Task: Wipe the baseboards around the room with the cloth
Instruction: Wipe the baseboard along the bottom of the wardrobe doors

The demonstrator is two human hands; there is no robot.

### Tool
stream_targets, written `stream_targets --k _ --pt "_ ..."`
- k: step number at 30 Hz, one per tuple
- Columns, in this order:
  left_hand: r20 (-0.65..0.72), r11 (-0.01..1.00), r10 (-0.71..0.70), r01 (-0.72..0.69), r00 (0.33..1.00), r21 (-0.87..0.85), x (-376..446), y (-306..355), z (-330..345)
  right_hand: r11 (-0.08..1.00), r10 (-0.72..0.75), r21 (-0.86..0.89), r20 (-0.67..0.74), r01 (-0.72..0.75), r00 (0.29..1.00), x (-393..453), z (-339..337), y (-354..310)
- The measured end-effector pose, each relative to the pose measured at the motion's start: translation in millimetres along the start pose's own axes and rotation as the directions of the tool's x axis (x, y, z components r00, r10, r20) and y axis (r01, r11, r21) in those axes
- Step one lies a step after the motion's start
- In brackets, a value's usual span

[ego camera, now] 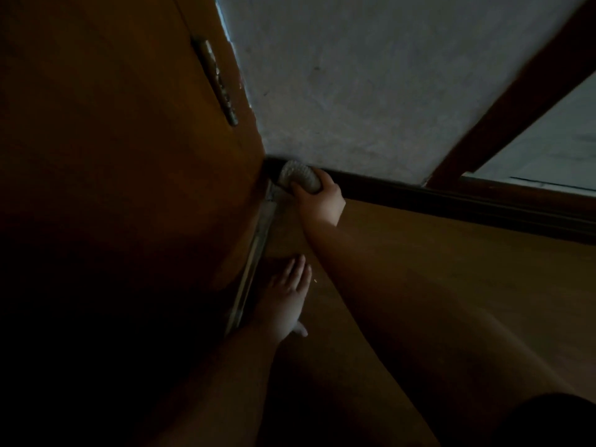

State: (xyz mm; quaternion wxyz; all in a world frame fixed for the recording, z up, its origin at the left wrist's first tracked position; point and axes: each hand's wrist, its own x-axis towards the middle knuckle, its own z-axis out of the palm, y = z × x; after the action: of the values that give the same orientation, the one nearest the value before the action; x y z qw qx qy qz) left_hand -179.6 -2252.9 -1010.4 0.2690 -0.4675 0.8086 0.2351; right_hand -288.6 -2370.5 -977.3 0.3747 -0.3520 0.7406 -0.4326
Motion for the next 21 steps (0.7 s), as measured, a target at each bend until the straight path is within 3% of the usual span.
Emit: stream_targets --k 4,9,17,21 --pt "-0.112 0.993 0.09 -0.097 0.99 -0.062 -3 -17 10 0.99 -0.081 -0.12 -0.02 0.078 0.997 3 -57 21" --pt "-0.122 0.993 0.087 -0.096 0.989 -0.068 -3 -18 13 0.979 -0.114 -0.181 -0.088 0.096 0.99 7 -132 51" --pt "-0.108 0.997 0.076 -0.075 0.991 0.013 -2 -13 10 0.96 -0.091 -0.279 -0.266 0.014 0.96 8 -228 88" --pt "-0.098 0.983 0.078 -0.059 0.992 0.175 -4 -9 4 0.952 -0.064 -0.305 -0.33 -0.042 0.942 1 -249 94"
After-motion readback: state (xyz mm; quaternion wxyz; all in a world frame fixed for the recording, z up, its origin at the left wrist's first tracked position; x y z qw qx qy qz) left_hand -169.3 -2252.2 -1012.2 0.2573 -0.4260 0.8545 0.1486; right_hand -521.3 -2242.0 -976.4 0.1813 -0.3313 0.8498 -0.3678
